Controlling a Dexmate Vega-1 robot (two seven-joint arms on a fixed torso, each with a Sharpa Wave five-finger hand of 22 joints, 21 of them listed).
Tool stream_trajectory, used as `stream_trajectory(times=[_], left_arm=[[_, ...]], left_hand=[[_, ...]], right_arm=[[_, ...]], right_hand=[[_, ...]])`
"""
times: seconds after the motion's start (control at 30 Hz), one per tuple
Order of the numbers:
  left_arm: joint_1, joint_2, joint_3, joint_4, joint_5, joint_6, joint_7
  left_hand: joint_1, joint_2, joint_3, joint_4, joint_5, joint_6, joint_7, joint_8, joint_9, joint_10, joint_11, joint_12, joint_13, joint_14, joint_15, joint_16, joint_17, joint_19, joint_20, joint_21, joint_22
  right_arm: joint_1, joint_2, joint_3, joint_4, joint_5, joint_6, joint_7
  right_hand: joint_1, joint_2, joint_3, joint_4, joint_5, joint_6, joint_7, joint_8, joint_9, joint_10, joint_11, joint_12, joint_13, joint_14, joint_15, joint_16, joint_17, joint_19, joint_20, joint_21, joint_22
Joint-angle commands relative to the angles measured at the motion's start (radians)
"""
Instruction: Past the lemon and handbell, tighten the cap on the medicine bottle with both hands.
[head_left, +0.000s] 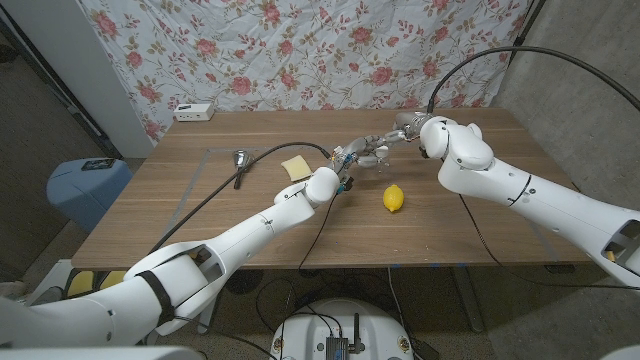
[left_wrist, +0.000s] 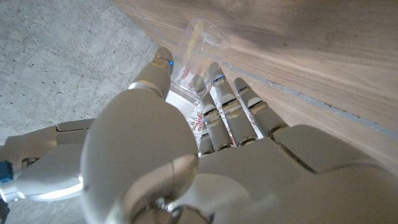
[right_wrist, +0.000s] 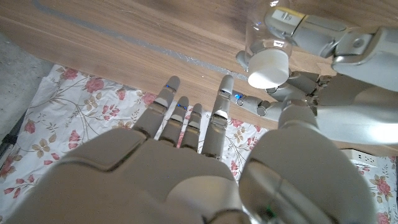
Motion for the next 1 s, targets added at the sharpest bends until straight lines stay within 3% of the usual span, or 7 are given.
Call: stream_trajectory(times=[0.03, 0.53, 0.77, 1.0], left_arm=[[-0.003, 0.002, 0.002, -0.004, 0.003, -0.001, -0.006], [0.002, 0.005, 0.002, -0.015, 0.005, 0.006, -0.004], [0.002, 0.006, 0.002, -0.016, 0.004, 0.007, -0.007], [0.003, 0.006, 0.002, -0.015, 0.003, 0.007, -0.008]], left_hand=[[0.007, 0.015, 0.077, 0.074, 0.006, 0.003, -0.008, 0.003, 0.003, 0.035, -0.028, 0.006, 0.006, 0.020, -0.061, 0.003, 0.004, 0.002, 0.004, -0.001, 0.001], [0.007, 0.015, 0.077, 0.074, 0.006, 0.003, -0.008, 0.003, 0.003, 0.034, -0.027, 0.006, 0.006, 0.019, -0.062, 0.002, 0.004, 0.001, 0.004, -0.001, 0.001], [0.007, 0.017, 0.077, 0.075, 0.006, 0.003, -0.008, 0.003, 0.003, 0.035, -0.027, 0.006, 0.006, 0.021, -0.062, 0.004, 0.004, 0.001, 0.004, -0.001, 0.001], [0.006, 0.017, 0.078, 0.076, 0.006, 0.002, -0.009, 0.002, 0.003, 0.036, -0.028, 0.006, 0.006, 0.020, -0.061, 0.003, 0.004, 0.001, 0.004, -0.001, 0.001]], right_arm=[[0.020, -0.027, 0.015, -0.013, 0.045, 0.042, 0.083], [0.060, -0.033, 0.003, -0.003, 0.060, 0.066, 0.173], [0.064, -0.029, -0.002, 0.004, 0.054, 0.071, 0.182], [0.055, -0.027, 0.003, 0.006, 0.054, 0.076, 0.172]], right_hand=[[0.030, 0.001, 0.010, -0.019, -0.004, -0.064, -0.006, 0.000, 0.006, -0.038, 0.003, -0.002, 0.003, -0.024, 0.008, -0.003, -0.001, -0.017, 0.009, 0.000, 0.002], [0.140, -0.001, 0.055, -0.048, -0.014, -0.220, -0.008, 0.003, 0.008, -0.148, 0.010, -0.001, 0.004, -0.099, 0.045, -0.005, -0.001, -0.068, 0.028, -0.002, 0.000], [0.173, 0.004, 0.071, -0.053, -0.013, -0.237, -0.014, 0.007, 0.008, -0.164, 0.003, 0.000, 0.004, -0.109, 0.044, -0.003, -0.001, -0.070, 0.028, -0.001, -0.001], [0.232, 0.006, 0.095, -0.058, -0.013, -0.214, -0.054, 0.027, 0.008, -0.167, 0.006, 0.008, 0.004, -0.113, 0.031, 0.001, -0.001, -0.071, 0.017, 0.002, -0.002]])
